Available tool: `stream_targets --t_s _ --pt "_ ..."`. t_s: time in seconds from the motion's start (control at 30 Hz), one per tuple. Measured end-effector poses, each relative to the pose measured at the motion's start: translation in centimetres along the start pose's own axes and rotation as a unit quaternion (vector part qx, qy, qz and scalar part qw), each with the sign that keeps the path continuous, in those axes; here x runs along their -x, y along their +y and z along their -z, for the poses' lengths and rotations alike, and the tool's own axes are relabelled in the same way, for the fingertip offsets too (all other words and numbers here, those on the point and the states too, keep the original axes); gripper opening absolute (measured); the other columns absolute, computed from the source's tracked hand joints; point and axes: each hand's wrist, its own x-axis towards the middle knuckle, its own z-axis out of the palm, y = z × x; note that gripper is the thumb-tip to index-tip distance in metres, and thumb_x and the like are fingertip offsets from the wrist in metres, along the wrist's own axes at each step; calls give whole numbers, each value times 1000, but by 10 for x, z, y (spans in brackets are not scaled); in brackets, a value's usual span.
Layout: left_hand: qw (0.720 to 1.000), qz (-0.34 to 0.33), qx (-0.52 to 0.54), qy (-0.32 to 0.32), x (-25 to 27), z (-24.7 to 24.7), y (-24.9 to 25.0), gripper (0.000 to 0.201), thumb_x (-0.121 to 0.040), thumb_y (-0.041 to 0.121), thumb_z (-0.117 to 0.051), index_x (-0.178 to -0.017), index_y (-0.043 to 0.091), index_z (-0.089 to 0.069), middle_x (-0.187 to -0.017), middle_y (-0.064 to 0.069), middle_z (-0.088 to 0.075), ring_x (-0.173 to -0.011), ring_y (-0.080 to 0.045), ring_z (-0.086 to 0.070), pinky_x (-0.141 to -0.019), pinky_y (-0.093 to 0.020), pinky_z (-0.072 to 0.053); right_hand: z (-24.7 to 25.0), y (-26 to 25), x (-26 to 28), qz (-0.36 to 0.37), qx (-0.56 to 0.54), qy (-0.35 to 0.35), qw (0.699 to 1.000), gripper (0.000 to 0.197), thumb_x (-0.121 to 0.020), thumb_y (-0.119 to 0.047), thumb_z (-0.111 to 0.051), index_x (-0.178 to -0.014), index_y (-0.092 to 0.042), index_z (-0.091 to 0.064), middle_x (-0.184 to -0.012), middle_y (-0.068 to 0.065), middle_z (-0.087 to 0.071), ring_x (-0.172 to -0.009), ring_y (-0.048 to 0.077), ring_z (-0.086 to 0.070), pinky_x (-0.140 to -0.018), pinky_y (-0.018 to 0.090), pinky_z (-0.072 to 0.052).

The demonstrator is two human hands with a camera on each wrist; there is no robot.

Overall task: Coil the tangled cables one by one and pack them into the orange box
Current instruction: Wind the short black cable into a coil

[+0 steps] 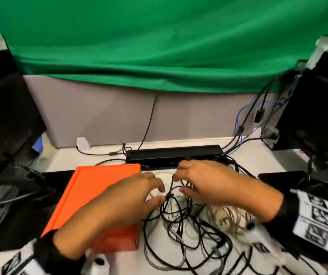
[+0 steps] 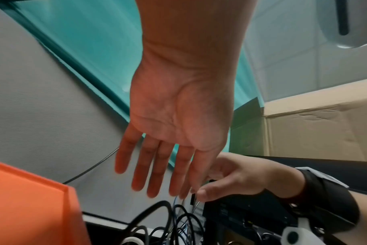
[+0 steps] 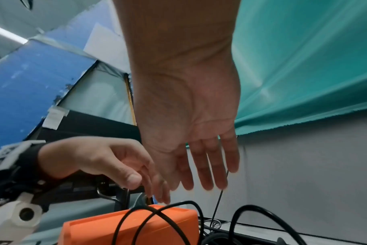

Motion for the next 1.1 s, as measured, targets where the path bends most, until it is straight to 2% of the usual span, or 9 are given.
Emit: stream_targets --t_s 0.23,0.3,0.47,0.57,0.67,0.77,0.87,0.97,1.1 --pt "995 34 -62 -69 -7 -7 12 24 -96 44 -62 -117 30 -64 -103 8 -66 -89 -14 -56 -77 -27 -43 -10 -15 -21 -40 33 -41 998 24 -98 -38 -58 -117 -24 -66 -110 -1 -68 -96 22 -59 -73 32 -42" --pt "997 20 -51 -54 -10 -10 10 6 -97 32 -62 -100 29 -66 -94 7 -74 -80 -13 -61 -70 -26 -45 -14 -16 -22 -56 25 -30 998 19 -99 -32 -59 -112 -21 -68 -106 1 -68 -95 22 -59 -72 30 -38" --pt "996 63 23 62 -24 -2 3 21 -99 23 -59 -79 24 -60 -68 7 -67 -62 -12 -64 -63 -28 -51 -20 7 -14 -138 -104 59 983 14 -101 -27 -56 -100 -19 -67 -92 -3 -62 -85 17 -58 -70 28 -40" --pt "975 109 110 159 -37 0 -4 18 -100 25 -57 -83 24 -63 -72 0 -68 -62 -20 -70 -63 -31 -57 -19 34 -17 -193 -225 125 947 14 -102 -23 -55 -98 -14 -65 -88 5 -70 -74 22 -68 -65 35 -56" --pt "953 113 157 232 -52 0 -9 10 -101 27 -57 -98 27 -66 -96 0 -72 -87 -21 -69 -83 -37 -57 -17 51 -19 -191 -471 166 845 14 -105 -13 -49 -95 -7 -56 -79 16 -71 -60 28 -70 -52 32 -56" --pt "954 58 159 248 -63 1 -9 32 -99 41 -59 -127 26 -64 -121 11 -65 -111 -9 -59 -97 -30 -46 -11 53 -19 -154 -578 223 769 13 -106 -13 -51 -97 -6 -57 -80 17 -72 -65 28 -73 -54 28 -57" --pt "944 -5 248 219 -74 5 -3 38 -95 47 -63 -131 32 -61 -121 11 -68 -110 -7 -65 -102 -39 -50 -7 50 -21 -92 -609 252 746 11 -104 -15 -55 -98 -7 -60 -86 18 -73 -77 30 -74 -69 33 -60" --pt "917 -43 312 243 -81 7 4 11 -100 30 -62 -102 23 -70 -94 4 -75 -85 -14 -74 -93 -50 -55 -11 52 -25 -53 -605 291 739 9 -102 -13 -58 -97 -11 -64 -90 14 -74 -82 26 -74 -83 39 -59" --pt "892 -52 342 289 -76 14 2 30 -95 49 -59 -86 24 -71 -88 0 -75 -89 -21 -71 -94 -53 -54 -18 56 -30 -63 -551 372 745 10 -99 -20 -63 -93 -19 -70 -77 0 -67 -73 16 -67 -77 36 -55"
